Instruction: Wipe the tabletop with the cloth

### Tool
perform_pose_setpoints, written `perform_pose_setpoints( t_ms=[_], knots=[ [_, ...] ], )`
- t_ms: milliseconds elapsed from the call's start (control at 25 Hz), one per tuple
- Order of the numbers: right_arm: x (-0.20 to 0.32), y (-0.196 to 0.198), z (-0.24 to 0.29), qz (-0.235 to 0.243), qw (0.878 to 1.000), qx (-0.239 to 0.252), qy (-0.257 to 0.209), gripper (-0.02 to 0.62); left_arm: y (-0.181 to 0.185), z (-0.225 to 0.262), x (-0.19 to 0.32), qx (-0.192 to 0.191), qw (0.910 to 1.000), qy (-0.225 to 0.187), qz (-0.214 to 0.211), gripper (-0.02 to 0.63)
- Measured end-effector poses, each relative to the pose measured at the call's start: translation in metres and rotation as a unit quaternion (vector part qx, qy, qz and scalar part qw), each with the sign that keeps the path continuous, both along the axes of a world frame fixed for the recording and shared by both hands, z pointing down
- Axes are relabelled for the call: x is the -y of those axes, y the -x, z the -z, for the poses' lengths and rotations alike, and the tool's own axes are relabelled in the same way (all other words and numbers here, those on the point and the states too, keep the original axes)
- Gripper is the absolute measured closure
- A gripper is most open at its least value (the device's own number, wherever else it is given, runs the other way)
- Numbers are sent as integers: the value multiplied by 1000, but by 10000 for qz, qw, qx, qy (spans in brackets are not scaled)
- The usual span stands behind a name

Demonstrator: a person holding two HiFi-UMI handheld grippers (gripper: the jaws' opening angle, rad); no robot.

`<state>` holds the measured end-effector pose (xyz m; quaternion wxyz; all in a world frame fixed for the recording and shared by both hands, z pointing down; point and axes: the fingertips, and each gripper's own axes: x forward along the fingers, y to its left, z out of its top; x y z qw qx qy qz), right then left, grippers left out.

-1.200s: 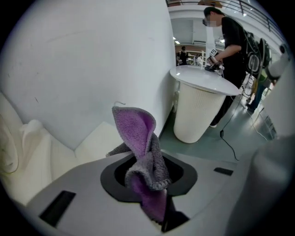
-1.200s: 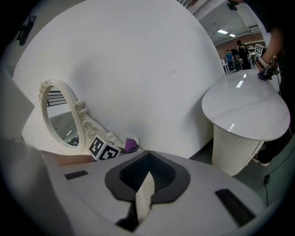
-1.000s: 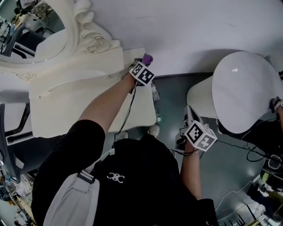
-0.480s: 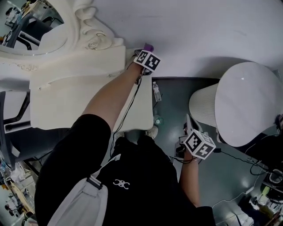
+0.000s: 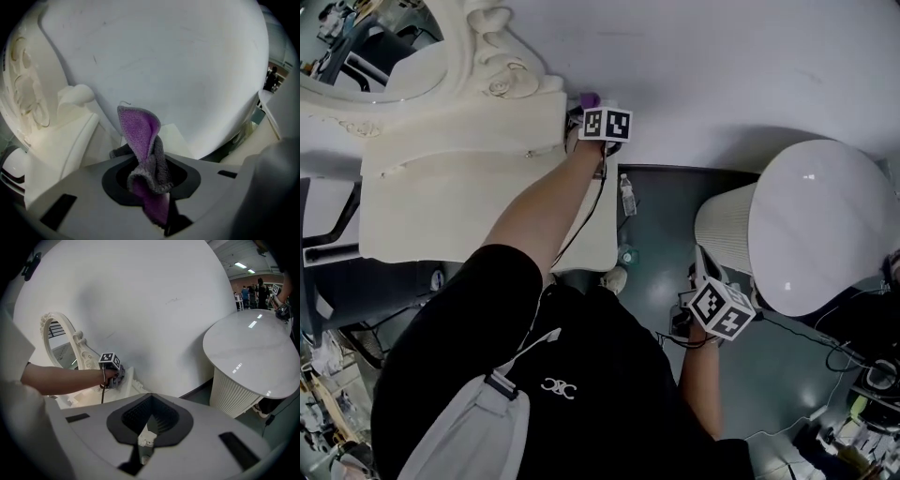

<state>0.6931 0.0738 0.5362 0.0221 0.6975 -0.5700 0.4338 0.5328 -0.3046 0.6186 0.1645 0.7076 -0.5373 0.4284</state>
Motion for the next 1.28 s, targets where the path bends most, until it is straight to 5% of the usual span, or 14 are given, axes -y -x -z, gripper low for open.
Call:
perform_pose_setpoints(
  t_ms=[280, 480, 560, 640, 720, 960, 1280],
  knots=[
    [21, 14, 14, 221, 9993, 50, -303, 583, 11, 0, -50, 48, 9993, -143, -334, 511],
    [40, 35, 17, 501, 9979, 119, -400, 583, 14, -1, -94, 4, 9932, -18, -1167, 511],
    [47, 44, 20, 622, 9969, 154, -458, 583, 11, -1, -115, 154, 9742, -50, -2251, 511],
    [52, 55, 19, 775, 9957, 165, -470, 583, 14, -3, -136, 348, 9391, -150, -3414, 514],
    [57, 64, 16, 899, 9948, 179, -436, 583, 24, -5, -152, 197, 9179, -21, -3964, 512],
    [64, 93, 20, 1053, 9929, 258, -481, 583, 47, -4, -203, -264, 8844, 312, -4650, 512],
    [78, 142, 20, 1151, 9915, 346, -494, 583, 70, -6, -274, -660, 8600, 552, -5031, 512]
  ],
)
